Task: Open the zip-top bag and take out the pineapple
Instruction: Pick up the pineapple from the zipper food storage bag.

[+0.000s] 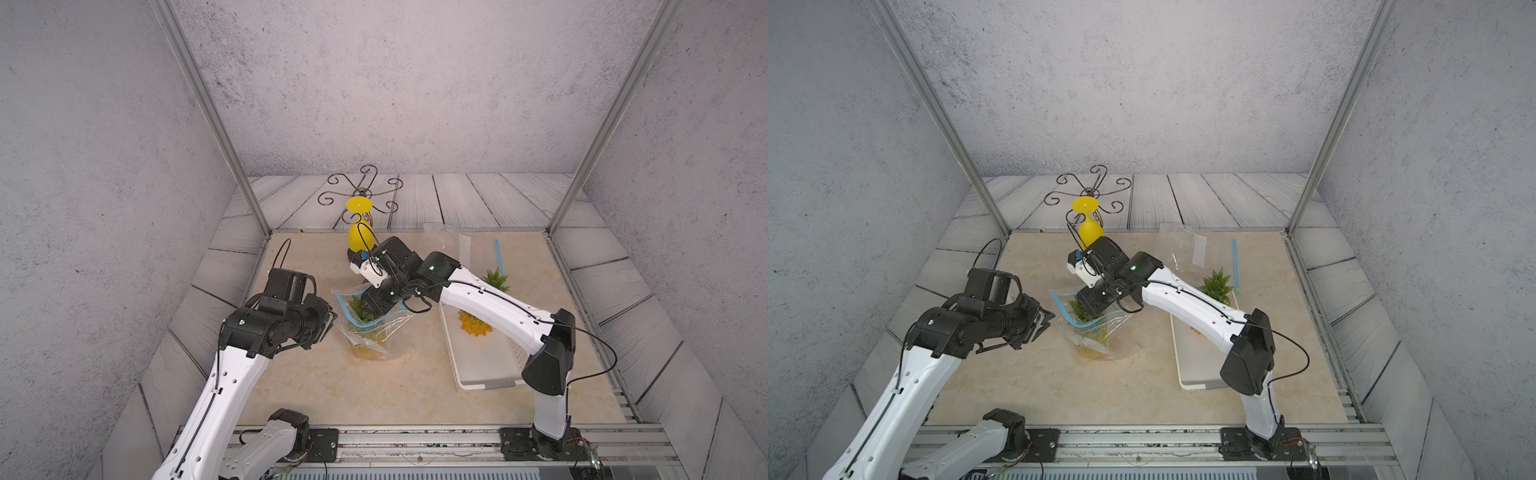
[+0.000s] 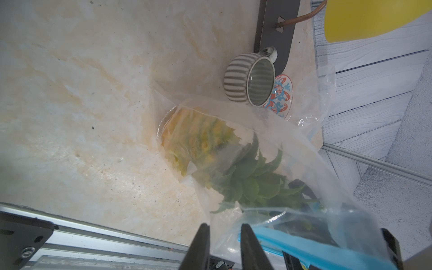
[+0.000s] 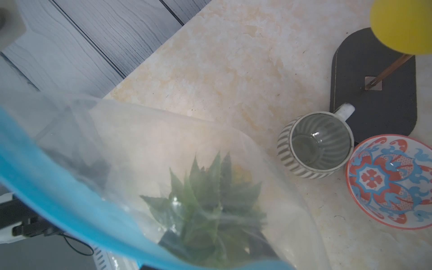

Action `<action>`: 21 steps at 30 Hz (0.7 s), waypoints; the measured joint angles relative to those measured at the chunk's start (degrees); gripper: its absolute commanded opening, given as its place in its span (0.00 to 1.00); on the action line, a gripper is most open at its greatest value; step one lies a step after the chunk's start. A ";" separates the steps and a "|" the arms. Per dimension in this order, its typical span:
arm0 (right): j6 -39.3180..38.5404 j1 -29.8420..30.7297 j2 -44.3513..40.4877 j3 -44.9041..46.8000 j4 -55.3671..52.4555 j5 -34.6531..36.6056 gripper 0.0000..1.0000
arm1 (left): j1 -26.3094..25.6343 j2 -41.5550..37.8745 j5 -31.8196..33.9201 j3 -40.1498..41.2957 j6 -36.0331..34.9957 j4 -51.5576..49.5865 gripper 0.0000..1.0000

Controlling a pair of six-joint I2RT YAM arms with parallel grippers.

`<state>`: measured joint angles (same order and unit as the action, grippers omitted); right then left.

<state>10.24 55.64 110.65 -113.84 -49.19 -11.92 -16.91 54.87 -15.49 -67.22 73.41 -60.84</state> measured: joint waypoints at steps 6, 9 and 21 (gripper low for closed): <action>-0.42 0.20 0.00 -0.11 -1.18 -0.07 0.49 | -0.02 -0.11 0.04 0.00 -0.13 -0.24 0.26; -0.44 0.68 0.00 -0.09 -1.25 0.15 0.56 | -0.02 -0.11 0.28 -0.02 -0.13 -0.33 0.26; -0.44 2.01 1.70 -0.28 -1.95 4.02 0.60 | -0.04 -0.87 1.11 -0.02 -0.11 -0.72 0.26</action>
<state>9.80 57.65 112.36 -114.13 -51.13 -7.90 -16.95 54.00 -14.37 -67.24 73.30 -61.56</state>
